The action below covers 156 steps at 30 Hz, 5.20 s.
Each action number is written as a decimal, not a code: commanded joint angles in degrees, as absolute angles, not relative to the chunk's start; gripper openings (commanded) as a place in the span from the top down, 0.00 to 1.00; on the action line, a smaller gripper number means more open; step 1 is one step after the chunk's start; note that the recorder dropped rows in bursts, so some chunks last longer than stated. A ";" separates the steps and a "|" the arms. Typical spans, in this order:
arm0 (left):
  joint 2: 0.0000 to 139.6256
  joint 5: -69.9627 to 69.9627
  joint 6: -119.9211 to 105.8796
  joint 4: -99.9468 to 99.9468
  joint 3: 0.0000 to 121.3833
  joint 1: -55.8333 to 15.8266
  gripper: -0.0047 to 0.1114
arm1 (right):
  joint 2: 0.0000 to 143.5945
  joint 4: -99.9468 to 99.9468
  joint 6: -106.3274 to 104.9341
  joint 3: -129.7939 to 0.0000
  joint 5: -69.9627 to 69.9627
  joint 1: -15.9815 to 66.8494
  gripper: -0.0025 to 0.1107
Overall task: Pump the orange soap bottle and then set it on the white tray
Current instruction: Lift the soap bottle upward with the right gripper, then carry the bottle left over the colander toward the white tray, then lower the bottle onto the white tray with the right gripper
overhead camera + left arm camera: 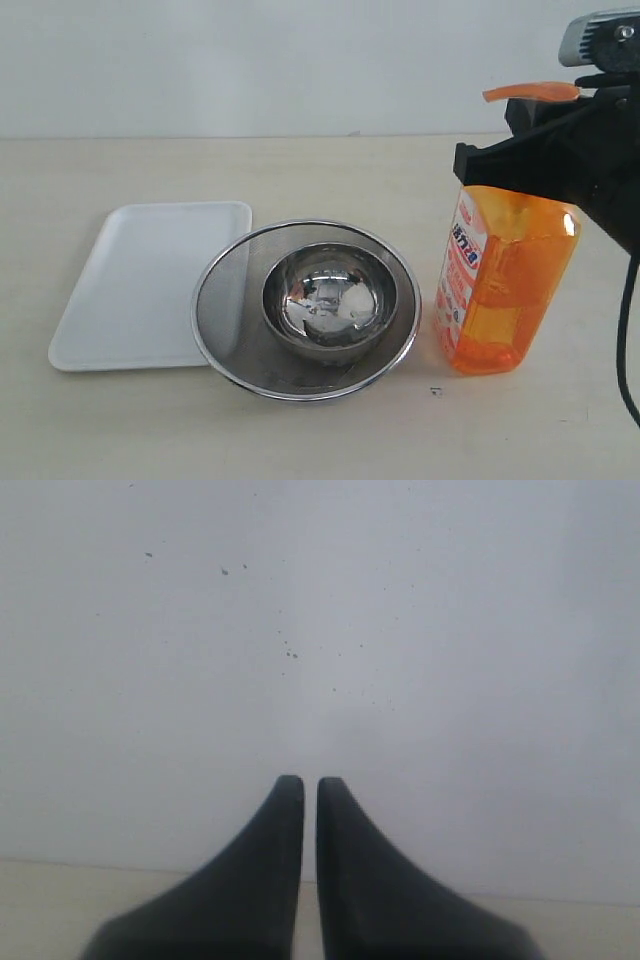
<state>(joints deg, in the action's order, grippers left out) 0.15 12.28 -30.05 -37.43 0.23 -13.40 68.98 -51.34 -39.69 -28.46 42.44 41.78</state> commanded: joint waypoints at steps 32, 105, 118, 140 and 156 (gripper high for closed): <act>0.00 11.99 -29.57 -37.39 0.00 -13.28 0.92 | 62.33 -52.23 -53.82 -50.57 33.35 41.83 0.98; 0.00 11.97 -29.57 -37.39 0.00 -13.28 0.92 | 121.35 -69.30 -69.44 -110.11 40.05 60.59 0.98; 0.00 11.97 -29.57 -37.39 0.00 -13.28 0.92 | 125.42 -71.64 -68.30 -110.93 47.18 60.59 0.98; 0.00 11.97 -29.57 -37.39 0.00 -13.28 0.92 | 127.47 -72.83 -63.14 -111.41 47.70 61.15 0.98; 0.00 11.97 -29.57 -37.39 0.00 -13.28 0.92 | 127.50 -71.49 -63.39 -111.41 43.24 61.15 0.38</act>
